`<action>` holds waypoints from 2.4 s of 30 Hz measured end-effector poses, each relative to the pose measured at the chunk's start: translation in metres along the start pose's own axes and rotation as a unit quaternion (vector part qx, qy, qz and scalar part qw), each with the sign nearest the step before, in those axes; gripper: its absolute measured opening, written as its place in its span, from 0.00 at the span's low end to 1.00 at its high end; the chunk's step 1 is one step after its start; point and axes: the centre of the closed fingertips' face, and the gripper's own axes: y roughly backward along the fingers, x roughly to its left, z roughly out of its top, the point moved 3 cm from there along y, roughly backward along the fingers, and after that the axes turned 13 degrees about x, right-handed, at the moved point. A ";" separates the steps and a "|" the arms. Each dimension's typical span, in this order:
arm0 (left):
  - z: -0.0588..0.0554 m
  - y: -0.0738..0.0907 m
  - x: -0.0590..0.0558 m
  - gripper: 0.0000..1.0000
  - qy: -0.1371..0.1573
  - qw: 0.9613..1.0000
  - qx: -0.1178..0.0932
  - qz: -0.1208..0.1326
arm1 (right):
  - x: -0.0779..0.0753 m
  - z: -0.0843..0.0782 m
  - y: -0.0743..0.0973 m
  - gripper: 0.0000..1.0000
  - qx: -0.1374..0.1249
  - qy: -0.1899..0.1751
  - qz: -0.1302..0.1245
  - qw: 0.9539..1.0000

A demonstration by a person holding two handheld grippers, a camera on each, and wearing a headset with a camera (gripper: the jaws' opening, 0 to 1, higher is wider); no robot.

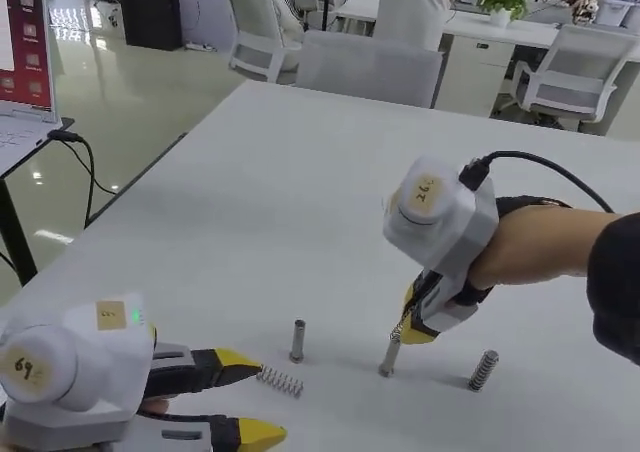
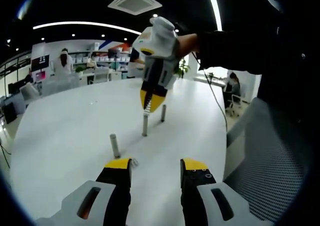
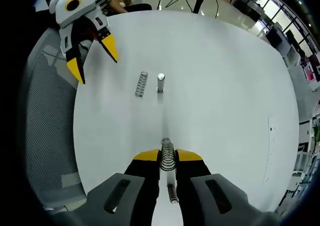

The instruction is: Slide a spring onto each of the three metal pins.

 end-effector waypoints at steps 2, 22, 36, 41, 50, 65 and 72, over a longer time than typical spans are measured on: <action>0.000 0.000 0.000 0.32 0.000 1.000 0.000 0.001 | 0.000 0.000 -0.001 0.08 0.003 0.001 0.000 1.000; 0.000 -0.001 0.000 0.32 0.001 1.000 -0.001 0.000 | 0.000 0.004 -0.020 0.08 0.026 0.006 0.001 1.000; 0.000 -0.001 0.001 0.32 0.002 1.000 0.000 0.002 | 0.002 0.005 -0.038 0.08 0.036 0.003 0.003 0.999; -0.001 -0.001 0.002 0.32 0.002 1.000 0.001 0.002 | 0.002 0.005 -0.042 0.08 0.038 0.002 0.005 0.999; -0.001 -0.001 0.002 0.32 0.004 1.000 0.002 0.003 | 0.002 0.004 -0.052 0.08 0.044 -0.004 0.009 0.999; -0.001 -0.003 0.002 0.31 0.004 1.000 0.002 0.003 | 0.002 0.001 -0.057 0.08 0.045 -0.015 0.015 0.999; -0.001 -0.003 0.002 0.31 0.004 1.000 0.002 0.002 | 0.002 0.000 -0.057 0.09 0.045 -0.014 0.015 0.999</action>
